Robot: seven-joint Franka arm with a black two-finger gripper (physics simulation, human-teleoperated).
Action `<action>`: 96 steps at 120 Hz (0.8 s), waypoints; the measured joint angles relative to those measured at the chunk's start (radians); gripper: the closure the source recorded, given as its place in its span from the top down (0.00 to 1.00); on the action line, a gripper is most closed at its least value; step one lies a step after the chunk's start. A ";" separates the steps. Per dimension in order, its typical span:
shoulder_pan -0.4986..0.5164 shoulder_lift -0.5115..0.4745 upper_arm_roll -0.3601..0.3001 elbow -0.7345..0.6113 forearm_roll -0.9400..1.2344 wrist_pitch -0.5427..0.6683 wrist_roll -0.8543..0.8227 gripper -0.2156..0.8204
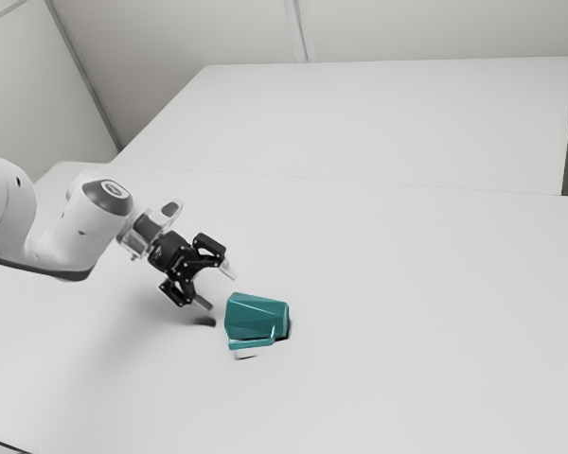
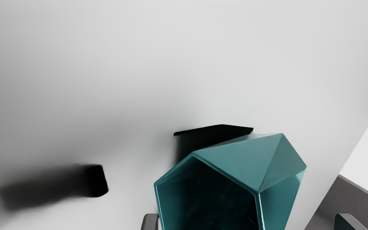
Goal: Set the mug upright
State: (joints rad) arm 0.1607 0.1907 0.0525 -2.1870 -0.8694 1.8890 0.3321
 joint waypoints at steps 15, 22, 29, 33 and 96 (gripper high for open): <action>-0.005 -0.001 -0.007 -0.008 -0.027 0.009 0.034 0.79; -0.008 -0.002 -0.019 -0.009 -0.038 0.011 0.047 0.79; -0.012 -0.002 -0.027 -0.010 -0.046 0.013 0.059 0.79; -0.013 -0.002 -0.034 -0.010 -0.051 0.014 0.065 0.79; -0.030 -0.002 -0.070 -0.050 -0.118 0.029 0.127 0.79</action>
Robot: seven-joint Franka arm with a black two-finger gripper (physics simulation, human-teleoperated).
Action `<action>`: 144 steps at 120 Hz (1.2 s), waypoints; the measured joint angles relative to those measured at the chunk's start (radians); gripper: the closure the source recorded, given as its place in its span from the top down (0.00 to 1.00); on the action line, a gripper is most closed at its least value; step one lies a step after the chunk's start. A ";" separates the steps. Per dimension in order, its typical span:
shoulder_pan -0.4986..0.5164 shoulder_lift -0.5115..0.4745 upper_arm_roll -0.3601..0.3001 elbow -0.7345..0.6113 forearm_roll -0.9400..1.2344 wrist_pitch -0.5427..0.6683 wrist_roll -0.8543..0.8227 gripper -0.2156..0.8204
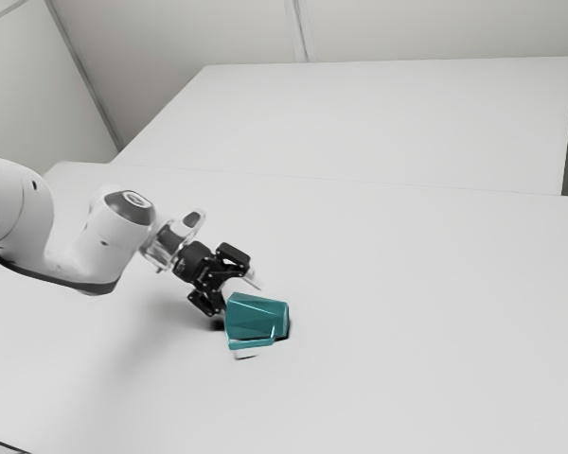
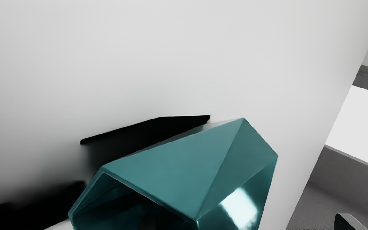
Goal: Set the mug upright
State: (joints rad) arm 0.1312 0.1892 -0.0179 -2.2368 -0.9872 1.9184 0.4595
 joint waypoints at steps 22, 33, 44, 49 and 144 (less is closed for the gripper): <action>-0.006 0.003 -0.003 0.000 -0.014 0.004 0.012 0.66; -0.009 0.010 -0.004 0.000 -0.023 0.004 0.017 0.53; -0.012 0.013 -0.008 0.000 -0.033 0.005 0.022 0.37; -0.014 0.013 -0.010 0.001 -0.036 0.005 0.024 0.30; -0.062 -0.111 -0.013 0.102 0.217 -0.004 0.017 0.07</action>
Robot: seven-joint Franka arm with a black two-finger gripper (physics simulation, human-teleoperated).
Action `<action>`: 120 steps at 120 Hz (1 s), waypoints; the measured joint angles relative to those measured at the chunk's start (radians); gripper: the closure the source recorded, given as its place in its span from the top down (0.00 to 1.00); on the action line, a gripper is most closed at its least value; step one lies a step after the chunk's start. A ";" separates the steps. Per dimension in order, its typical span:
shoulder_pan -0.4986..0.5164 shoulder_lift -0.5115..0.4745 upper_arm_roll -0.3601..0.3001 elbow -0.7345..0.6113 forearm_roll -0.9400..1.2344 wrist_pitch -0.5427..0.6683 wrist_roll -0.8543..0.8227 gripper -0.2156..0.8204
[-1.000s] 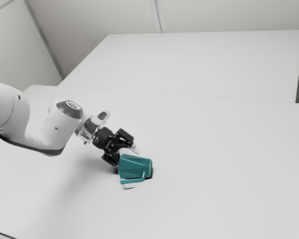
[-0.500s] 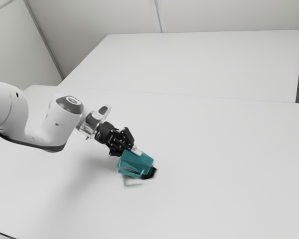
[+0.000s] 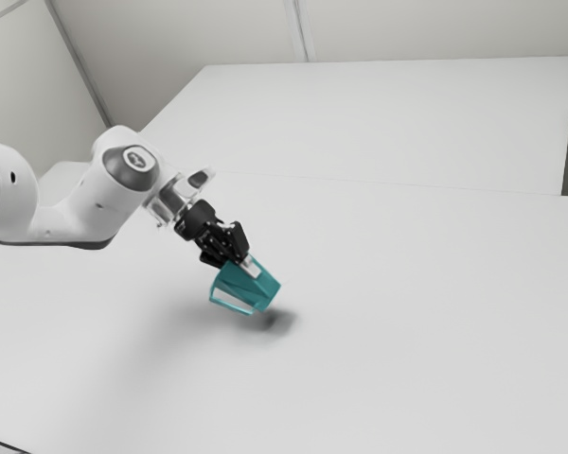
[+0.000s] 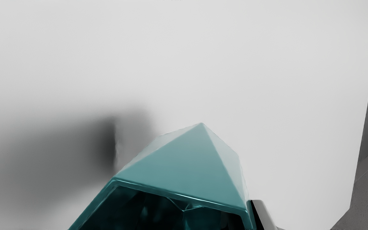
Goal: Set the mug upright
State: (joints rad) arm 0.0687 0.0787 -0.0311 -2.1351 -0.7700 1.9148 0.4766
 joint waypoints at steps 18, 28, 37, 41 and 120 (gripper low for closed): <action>-0.019 -0.017 0.000 0.024 0.116 0.005 -0.019 0.07; -0.033 -0.038 0.000 0.037 0.183 0.007 -0.039 0.07; -0.051 -0.046 0.000 0.052 0.256 0.008 -0.060 0.07; -0.059 -0.047 0.000 0.057 0.291 0.011 -0.070 0.07; -0.177 -0.047 -0.041 0.066 0.805 0.120 -0.299 0.07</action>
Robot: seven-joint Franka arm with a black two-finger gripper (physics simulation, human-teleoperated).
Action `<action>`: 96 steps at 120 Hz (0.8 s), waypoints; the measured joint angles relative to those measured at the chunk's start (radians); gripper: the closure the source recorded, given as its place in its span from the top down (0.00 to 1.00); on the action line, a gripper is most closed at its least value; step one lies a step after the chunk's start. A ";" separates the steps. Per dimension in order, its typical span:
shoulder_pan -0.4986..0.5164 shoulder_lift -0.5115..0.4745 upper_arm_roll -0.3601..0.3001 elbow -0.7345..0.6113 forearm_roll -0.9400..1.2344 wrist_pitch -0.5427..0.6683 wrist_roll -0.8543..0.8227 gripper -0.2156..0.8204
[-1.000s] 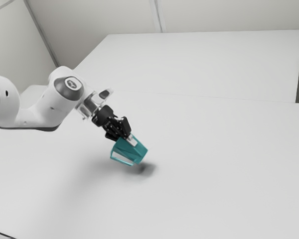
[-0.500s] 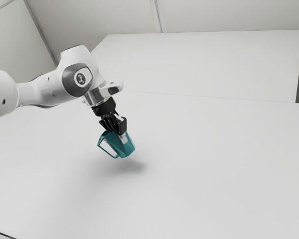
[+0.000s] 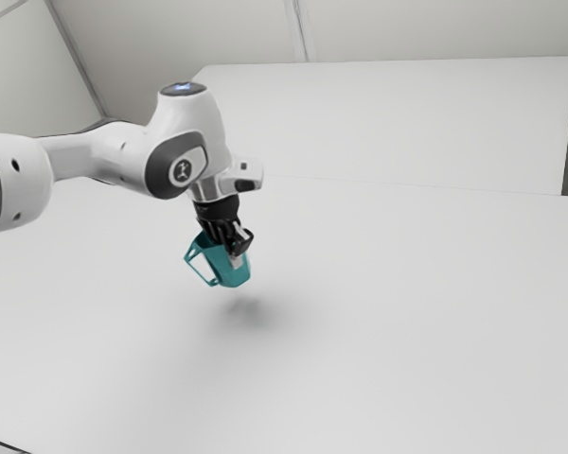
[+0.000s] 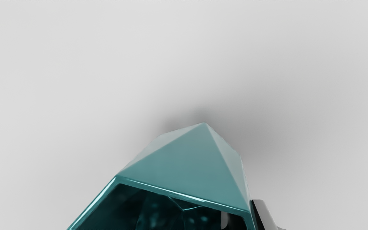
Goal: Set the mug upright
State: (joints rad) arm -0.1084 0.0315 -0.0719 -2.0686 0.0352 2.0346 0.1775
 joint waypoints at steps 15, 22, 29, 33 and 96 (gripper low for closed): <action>-0.009 0.003 0.000 -0.011 0.018 0.028 -0.032 0.07; -0.007 0.004 0.000 -0.022 0.023 0.044 -0.045 0.07; -0.002 0.007 0.000 -0.029 0.029 0.057 -0.057 0.07; 0.002 0.009 0.000 -0.031 0.032 0.064 -0.063 0.07; 0.002 0.051 0.000 -0.045 0.050 0.115 -0.134 0.07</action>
State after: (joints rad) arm -0.1060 0.0823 -0.0721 -2.1132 0.0850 2.1499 0.0435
